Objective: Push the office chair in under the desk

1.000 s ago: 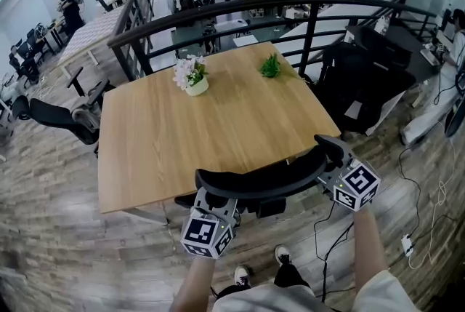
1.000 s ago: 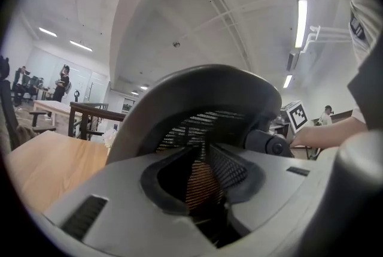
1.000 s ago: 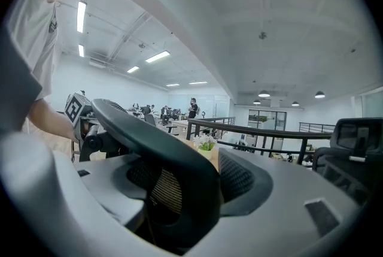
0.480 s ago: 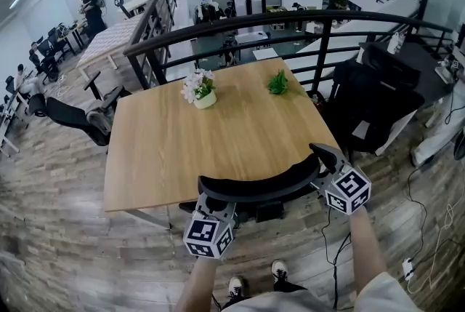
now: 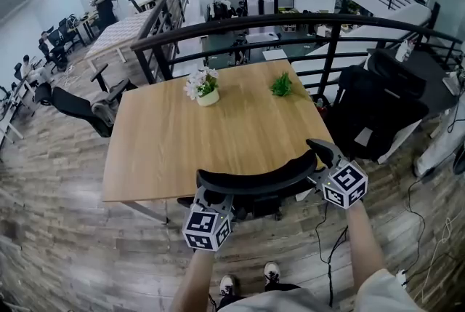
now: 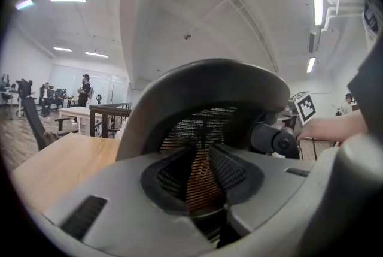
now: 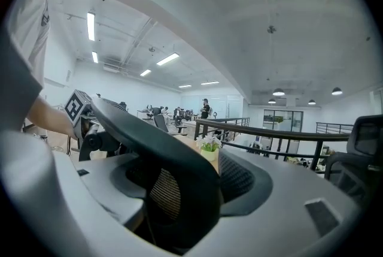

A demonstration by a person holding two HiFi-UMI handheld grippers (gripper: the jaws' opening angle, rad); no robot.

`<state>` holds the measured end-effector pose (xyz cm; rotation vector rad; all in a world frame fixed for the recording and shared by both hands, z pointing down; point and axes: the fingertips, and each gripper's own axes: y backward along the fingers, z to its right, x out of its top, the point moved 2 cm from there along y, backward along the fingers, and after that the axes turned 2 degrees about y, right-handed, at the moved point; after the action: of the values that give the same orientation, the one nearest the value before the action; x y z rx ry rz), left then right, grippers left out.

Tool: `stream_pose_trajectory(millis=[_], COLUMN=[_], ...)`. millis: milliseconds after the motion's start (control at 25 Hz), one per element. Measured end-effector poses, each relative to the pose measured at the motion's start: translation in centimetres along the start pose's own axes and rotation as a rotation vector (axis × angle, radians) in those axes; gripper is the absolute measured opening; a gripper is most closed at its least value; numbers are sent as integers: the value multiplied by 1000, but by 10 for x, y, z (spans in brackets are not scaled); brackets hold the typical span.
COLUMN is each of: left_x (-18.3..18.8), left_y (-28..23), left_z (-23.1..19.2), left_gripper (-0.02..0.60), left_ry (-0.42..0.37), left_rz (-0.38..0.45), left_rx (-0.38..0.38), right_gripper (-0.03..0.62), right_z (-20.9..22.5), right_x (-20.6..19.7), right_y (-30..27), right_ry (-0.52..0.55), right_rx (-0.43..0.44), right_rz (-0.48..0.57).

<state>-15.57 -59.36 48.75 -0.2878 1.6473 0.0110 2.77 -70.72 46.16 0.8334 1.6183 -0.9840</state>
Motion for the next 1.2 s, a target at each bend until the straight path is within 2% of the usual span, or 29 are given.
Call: stream_pose_trajectory(millis=[360, 560, 760, 800, 1000, 1120, 1200], left_x=[-4, -12, -12, -12, -9, -3, 3], left_y=[4, 19, 43, 48, 76, 96, 109], left_z=[-1, 3, 8, 9, 16, 21, 28], left_gripper=[137, 138, 138, 138, 137, 137, 137], left_ry=[-17, -117, -123, -128, -141, -135, -138], left_rz=[-17, -69, -71, -72, -69, -63, -56], left_rx=[65, 103, 90, 85, 54, 20, -5], right_gripper=[325, 337, 329, 302, 263, 182, 165], right_z=[-1, -4, -19, -23, -47, -64, -77], right_x=[-3, -6, -9, -10, -12, -5, 1], right_y=[6, 20, 44, 50, 76, 93, 104], right_ry=[-9, -6, -32, -46, -93, -147, -179], right_rx=[12, -71, -124, -128, -183, -250, -268], right_rz=[2, -36, -48, -47, -62, -44, -27])
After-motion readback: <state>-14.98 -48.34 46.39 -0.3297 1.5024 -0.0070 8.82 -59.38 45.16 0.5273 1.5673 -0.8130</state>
